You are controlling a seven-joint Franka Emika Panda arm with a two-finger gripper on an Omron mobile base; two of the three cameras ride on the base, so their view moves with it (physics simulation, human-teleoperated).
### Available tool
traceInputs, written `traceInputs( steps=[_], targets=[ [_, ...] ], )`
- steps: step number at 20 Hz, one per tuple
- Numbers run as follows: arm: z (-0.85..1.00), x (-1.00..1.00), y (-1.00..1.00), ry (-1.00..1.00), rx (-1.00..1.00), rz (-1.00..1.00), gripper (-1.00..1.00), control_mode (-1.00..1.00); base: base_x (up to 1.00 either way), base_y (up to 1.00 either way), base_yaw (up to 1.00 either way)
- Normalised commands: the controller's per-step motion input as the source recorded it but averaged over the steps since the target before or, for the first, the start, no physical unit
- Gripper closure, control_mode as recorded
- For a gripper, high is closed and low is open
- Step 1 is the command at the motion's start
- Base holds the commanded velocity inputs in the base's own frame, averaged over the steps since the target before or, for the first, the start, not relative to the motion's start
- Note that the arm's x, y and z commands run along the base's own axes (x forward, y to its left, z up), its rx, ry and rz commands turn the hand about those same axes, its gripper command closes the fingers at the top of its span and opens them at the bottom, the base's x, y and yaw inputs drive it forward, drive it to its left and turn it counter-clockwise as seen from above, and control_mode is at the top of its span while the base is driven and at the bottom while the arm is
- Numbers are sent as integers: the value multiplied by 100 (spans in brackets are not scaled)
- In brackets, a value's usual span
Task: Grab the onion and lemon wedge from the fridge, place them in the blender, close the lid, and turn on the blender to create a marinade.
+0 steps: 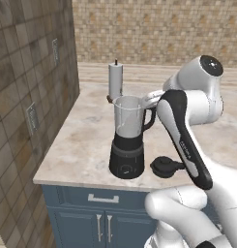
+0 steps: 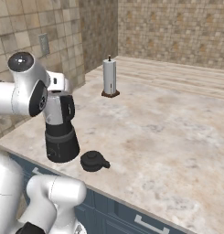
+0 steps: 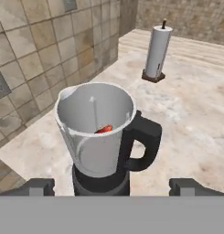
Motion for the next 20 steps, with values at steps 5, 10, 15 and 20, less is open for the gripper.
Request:
traceInputs(
  steps=[5, 10, 15, 20],
  targets=[
    [-3, -55, -74, 9, -22, 20, -100, -100, 0, 0, 0],
    [-22, -35, -50, 9, -19, 11, -100, -100, 0, 0, 0],
    [-43, -3, -12, 3, -6, 0, -100, -100, 0, 0, 0],
    [-52, 0, 0, 2, 1, -1, -100, -100, 0, 0, 0]
  ],
)
